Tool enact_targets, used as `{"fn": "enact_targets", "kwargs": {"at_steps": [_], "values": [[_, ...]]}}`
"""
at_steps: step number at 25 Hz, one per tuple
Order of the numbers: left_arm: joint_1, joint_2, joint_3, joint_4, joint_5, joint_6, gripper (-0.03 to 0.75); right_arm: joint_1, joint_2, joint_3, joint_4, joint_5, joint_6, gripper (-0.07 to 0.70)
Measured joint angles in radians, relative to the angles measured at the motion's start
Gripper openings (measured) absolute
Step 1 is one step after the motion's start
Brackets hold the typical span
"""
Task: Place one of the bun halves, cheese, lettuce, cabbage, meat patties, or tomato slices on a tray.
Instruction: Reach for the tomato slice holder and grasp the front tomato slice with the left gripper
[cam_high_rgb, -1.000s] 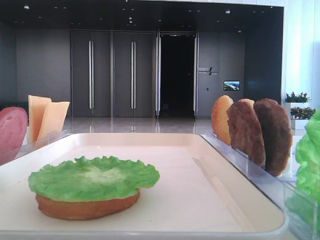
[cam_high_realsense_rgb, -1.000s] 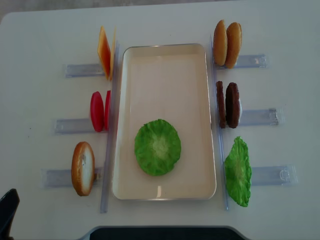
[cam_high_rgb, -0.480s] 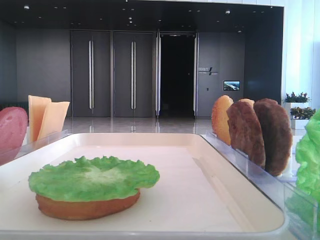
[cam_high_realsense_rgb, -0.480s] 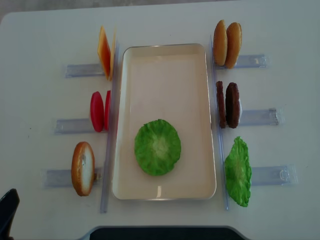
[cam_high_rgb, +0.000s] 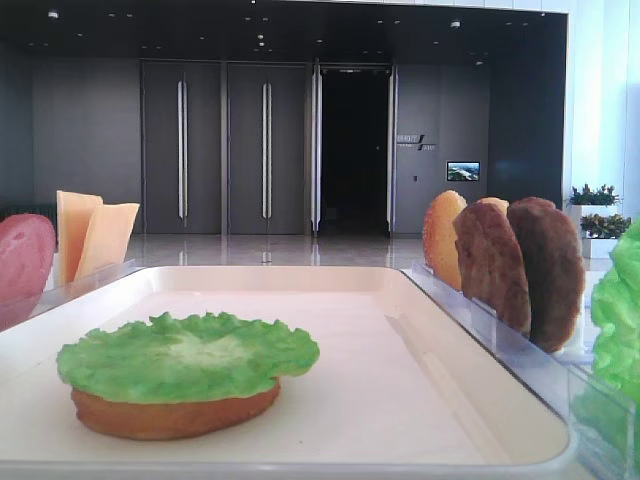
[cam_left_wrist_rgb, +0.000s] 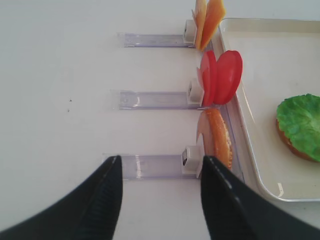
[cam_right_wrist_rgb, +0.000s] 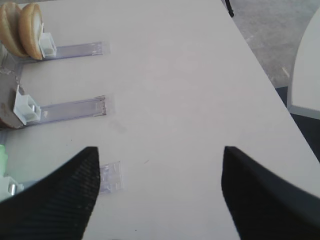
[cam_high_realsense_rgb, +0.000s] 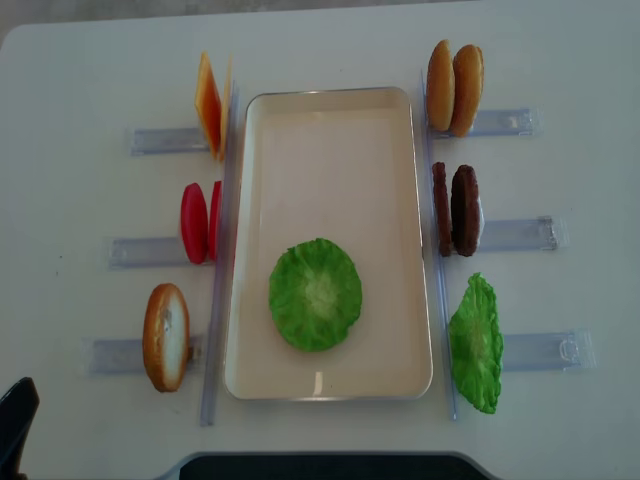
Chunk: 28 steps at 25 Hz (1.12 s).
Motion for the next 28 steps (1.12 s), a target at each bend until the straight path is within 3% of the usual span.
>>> {"fn": "enact_targets", "kwargs": {"at_steps": [20, 28], "values": [[0.000, 0.000, 0.000, -0.001, 0.000, -0.013, 0.393, 0.000, 0.000, 0.000, 0.000, 0.000, 0.000, 0.515], [0.000, 0.012, -0.062, 0.000, 0.021, -0.015, 0.470, 0.000, 0.000, 0.000, 0.000, 0.000, 0.000, 0.515]]}}
